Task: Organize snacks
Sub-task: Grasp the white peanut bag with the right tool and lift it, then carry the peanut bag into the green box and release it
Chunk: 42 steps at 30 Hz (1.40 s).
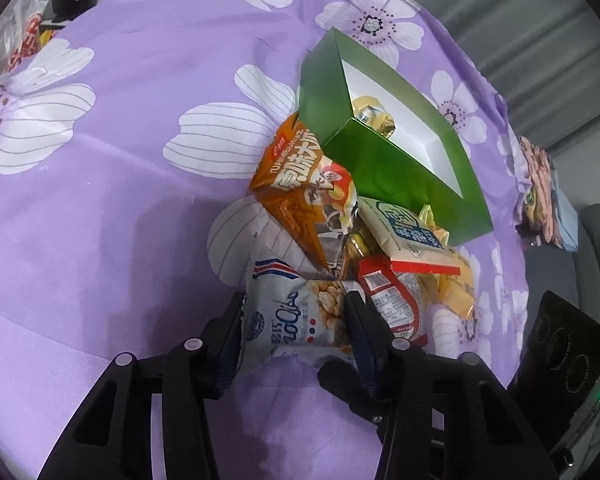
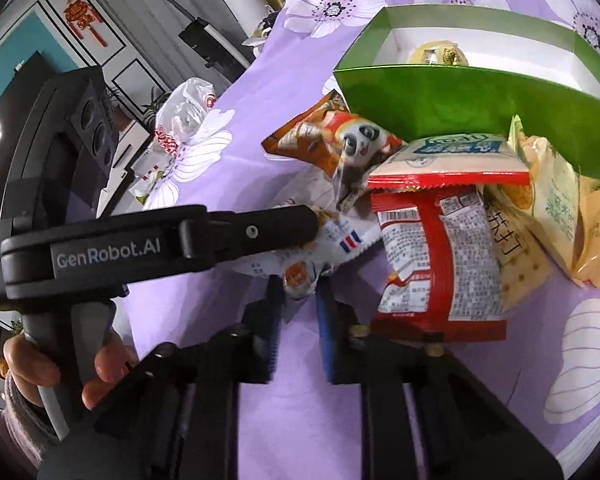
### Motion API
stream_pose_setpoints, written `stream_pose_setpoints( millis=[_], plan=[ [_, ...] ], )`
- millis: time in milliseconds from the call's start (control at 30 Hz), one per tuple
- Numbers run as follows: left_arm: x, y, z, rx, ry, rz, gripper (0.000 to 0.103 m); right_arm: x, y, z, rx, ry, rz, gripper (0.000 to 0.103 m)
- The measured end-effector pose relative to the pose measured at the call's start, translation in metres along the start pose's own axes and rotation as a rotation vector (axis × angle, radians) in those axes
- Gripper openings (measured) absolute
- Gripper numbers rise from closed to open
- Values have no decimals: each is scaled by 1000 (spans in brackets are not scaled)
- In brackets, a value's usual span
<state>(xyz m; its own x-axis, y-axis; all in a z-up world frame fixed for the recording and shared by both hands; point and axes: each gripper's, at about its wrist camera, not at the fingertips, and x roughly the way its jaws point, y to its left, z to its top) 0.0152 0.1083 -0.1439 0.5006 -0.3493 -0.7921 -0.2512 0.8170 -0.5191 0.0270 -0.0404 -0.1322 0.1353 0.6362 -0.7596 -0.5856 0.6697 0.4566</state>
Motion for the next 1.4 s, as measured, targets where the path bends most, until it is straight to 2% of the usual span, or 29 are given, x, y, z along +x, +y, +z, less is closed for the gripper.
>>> stream_pose_setpoints(
  millis=[200, 500, 667, 1100, 1400],
  plan=[
    [-15, -11, -8, 42, -37, 15, 48, -21, 13, -8, -76, -48, -9, 14],
    [-64, -64, -10, 182, -191, 38, 48, -83, 18, -1, -113, -202, 7, 14],
    [-78, -94, -5, 260, -262, 50, 48, -105, 18, 7, -123, -275, -17, 14],
    [-71, -154, 26, 350, -301, 15, 48, -142, -15, 35, -106, -383, -89, 14],
    [-45, -180, 64, 376, -314, 8, 48, -138, -48, 70, -95, -412, -147, 14]
  ],
)
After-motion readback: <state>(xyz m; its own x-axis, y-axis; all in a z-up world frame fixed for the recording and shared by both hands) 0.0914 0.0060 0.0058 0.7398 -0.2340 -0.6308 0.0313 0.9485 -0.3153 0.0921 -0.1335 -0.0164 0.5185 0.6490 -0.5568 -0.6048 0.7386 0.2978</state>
